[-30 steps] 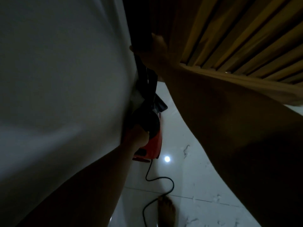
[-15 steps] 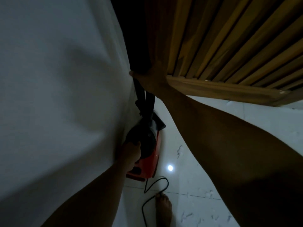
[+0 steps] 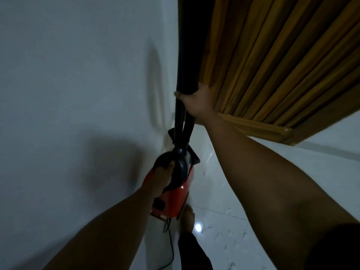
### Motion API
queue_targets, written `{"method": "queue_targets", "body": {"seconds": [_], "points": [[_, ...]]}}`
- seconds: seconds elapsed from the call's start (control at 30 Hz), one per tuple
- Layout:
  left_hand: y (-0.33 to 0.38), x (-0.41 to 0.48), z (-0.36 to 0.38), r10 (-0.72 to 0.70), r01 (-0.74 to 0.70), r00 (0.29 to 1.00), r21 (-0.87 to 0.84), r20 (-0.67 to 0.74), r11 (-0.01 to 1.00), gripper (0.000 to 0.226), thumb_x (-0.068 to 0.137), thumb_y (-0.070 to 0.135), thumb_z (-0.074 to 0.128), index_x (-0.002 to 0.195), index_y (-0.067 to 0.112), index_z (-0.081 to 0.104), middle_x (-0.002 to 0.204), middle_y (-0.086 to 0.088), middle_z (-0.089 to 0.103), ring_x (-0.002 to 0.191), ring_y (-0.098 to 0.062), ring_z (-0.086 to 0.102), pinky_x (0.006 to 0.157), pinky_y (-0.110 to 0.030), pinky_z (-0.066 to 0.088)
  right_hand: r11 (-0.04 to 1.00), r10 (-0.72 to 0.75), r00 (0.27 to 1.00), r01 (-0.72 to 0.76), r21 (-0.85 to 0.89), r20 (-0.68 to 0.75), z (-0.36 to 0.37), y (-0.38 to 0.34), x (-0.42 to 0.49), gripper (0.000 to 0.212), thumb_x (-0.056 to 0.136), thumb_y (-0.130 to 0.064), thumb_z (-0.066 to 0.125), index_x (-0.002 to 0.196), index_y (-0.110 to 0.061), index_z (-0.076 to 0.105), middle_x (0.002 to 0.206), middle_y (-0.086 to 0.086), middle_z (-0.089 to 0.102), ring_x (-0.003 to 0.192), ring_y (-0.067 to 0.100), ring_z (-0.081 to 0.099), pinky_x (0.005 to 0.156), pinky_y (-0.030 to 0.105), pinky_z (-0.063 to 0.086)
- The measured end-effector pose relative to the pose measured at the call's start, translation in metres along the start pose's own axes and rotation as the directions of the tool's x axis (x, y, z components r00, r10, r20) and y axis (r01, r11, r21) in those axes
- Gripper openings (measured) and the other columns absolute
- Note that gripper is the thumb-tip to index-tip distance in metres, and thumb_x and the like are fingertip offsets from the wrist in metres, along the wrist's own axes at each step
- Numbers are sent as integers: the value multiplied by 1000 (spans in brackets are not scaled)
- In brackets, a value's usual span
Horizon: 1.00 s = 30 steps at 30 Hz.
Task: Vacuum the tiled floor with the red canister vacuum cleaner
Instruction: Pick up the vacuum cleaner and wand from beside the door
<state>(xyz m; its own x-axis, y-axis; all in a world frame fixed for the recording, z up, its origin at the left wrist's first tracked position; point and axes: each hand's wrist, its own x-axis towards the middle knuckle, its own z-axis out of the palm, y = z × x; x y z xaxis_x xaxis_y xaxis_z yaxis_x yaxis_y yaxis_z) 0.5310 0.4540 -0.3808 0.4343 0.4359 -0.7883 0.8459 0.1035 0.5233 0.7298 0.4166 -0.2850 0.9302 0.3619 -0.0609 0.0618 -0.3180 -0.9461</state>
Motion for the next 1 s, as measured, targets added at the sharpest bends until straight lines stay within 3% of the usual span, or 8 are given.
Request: {"method": "queue_targets", "body": {"seconds": [0.07,0.17,0.4,0.5,0.57,0.7,0.87,1.0], "points": [[-17,-49,-14,88,-87,996,34,-10,996,55,103,48,45,129,2,59,134,-18,59,122,-34,56,68,-20,44,1000,-30,999,30,6,-27,-14,-44,-49,44,74,-28,84,113,-14,67,95,-10,65,90,14,64,79,31,56],[-48,-134,-37,174,-171,984,71,-27,983,63,101,55,42,126,0,62,130,-21,61,117,-37,57,93,-36,45,996,-89,992,92,22,-86,-36,-110,-141,44,74,-26,85,112,-15,67,89,-14,61,90,14,63,78,30,55],[-121,-287,-74,302,-303,951,-2,-71,953,63,101,55,44,119,-2,64,126,-21,62,115,-37,58,104,-43,46,972,-216,968,226,69,-124,-74,-222,-324,46,78,-25,83,118,-12,65,98,-9,63,94,15,60,87,37,56],[-146,-342,-85,332,-333,939,1,-86,943,57,99,59,46,103,5,66,110,-16,65,102,-34,63,94,-39,50,963,-250,960,260,68,-128,-88,-255,-384,49,78,-24,83,121,-11,64,95,-12,61,92,12,58,81,29,53],[-160,-372,-90,337,-340,939,-52,-64,939,54,96,60,50,86,8,63,83,-11,66,68,-27,62,74,-35,51,961,-259,958,268,66,-121,-96,-272,-418,48,78,-24,83,120,-11,64,89,-17,59,90,11,58,76,25,52],[-196,-433,-92,397,-400,916,-74,-53,914,51,95,55,56,69,11,58,48,1,57,42,-19,49,55,-29,44,957,-276,954,285,61,-118,-117,-291,-484,43,78,-24,82,115,-13,65,89,-15,62,93,14,63,81,31,57],[-262,-507,-72,475,-478,876,-16,-89,878,44,99,45,55,74,10,58,59,-4,56,46,-18,51,46,-25,43,953,-284,953,293,79,-106,-139,-291,-570,41,77,-24,83,114,-15,66,87,-16,63,83,8,62,76,28,56],[-327,-569,-50,476,-473,871,51,-124,879,45,100,45,53,74,9,55,66,-9,55,53,-23,50,56,-30,45,947,-304,947,312,75,-101,-155,-284,-657,44,75,-27,84,114,-15,67,80,-20,60,74,0,59,61,17,49]]}}
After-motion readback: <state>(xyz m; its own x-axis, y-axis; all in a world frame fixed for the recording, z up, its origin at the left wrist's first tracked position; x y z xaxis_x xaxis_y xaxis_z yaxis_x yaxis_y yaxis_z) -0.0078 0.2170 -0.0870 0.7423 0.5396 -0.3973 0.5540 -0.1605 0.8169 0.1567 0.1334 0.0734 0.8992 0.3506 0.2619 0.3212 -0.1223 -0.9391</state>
